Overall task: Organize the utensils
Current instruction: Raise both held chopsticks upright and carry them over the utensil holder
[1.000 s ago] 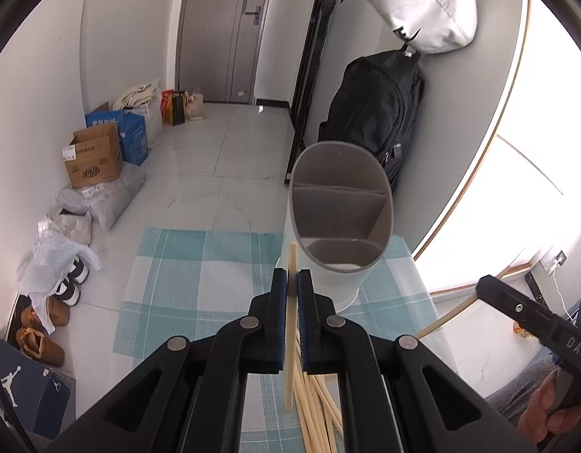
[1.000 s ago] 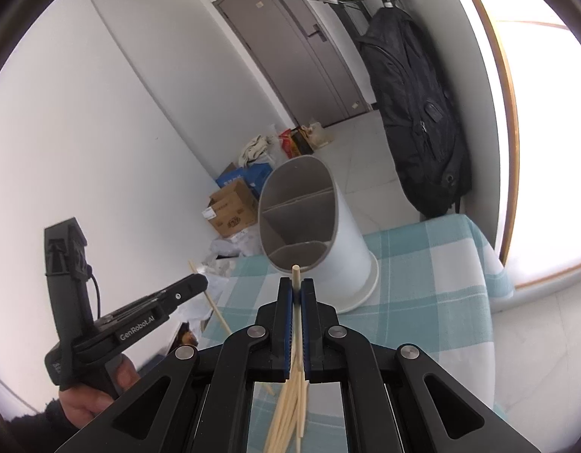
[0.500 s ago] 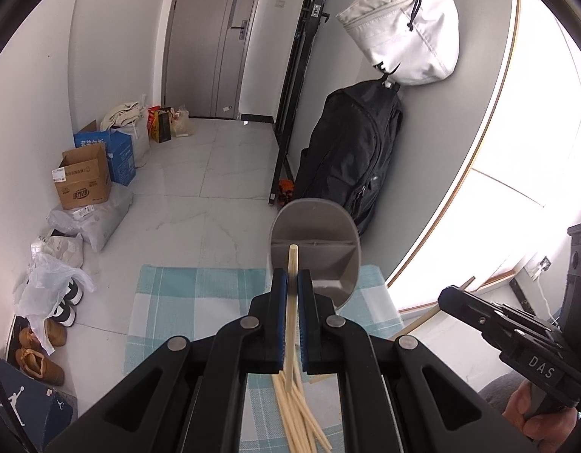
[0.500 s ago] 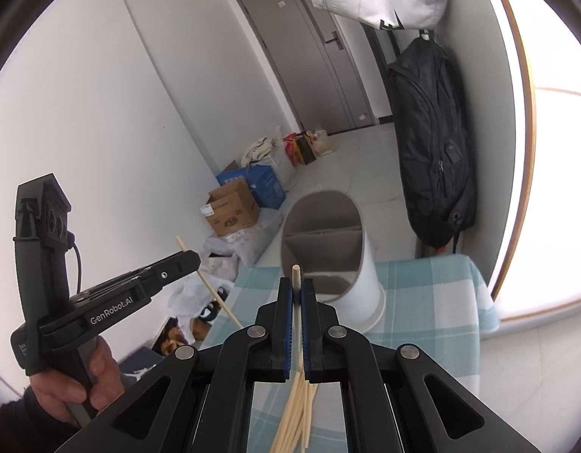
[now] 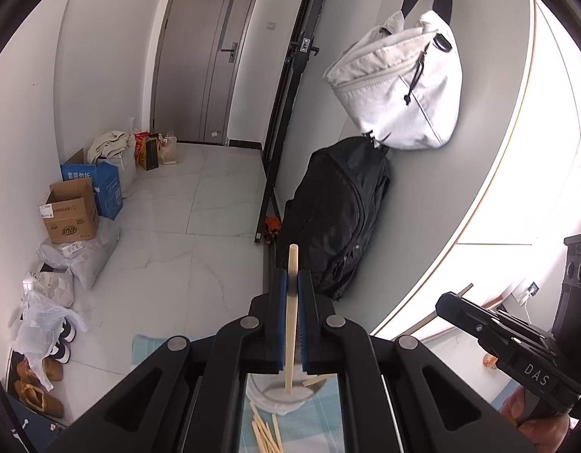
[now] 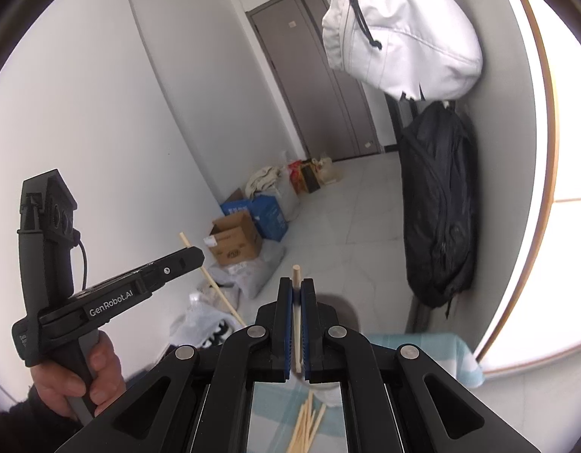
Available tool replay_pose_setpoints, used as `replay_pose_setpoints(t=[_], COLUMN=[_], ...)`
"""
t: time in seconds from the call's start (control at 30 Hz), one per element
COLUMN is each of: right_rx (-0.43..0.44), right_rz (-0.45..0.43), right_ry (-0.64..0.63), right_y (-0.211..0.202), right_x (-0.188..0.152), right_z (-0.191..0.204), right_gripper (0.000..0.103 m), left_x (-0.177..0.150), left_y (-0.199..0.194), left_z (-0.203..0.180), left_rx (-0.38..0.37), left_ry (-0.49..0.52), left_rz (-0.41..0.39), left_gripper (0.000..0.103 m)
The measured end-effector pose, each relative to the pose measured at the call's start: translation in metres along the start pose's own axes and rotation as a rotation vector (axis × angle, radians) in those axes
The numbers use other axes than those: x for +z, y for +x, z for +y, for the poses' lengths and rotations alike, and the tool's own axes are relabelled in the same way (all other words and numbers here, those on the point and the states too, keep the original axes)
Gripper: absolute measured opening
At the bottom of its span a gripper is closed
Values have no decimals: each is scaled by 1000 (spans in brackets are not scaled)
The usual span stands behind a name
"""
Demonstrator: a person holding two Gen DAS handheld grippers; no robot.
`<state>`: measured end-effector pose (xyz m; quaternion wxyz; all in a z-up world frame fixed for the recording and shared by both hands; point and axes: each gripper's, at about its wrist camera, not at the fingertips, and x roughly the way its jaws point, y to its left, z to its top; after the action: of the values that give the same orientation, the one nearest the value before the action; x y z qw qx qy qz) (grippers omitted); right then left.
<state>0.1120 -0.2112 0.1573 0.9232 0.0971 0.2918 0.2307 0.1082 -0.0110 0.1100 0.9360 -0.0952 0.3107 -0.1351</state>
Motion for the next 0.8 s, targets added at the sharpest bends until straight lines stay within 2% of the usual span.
replay_pose_setpoints(t=[0.17,0.33,0.63,0.8], right_rx=[-30,-50,-52,-32], right_rz=[-11,12,135,189], right_ry=[-16,-39,-91,-65], right_y=[17,41,98,121], right_x=[27,39,29,16], right_z=[-8,-14,-18,-24], right_gripper=[3,3,3,3], left_x=[18,20,5,-8], left_y=[15,37,79,95], left_z=[3,9,32,45], left_rx=[-7,-3,-23,-52], left_ry=[-4,-7,-61,-90], left_rz=[-12,-2,69,117], left_gripper=[2,2,2,2])
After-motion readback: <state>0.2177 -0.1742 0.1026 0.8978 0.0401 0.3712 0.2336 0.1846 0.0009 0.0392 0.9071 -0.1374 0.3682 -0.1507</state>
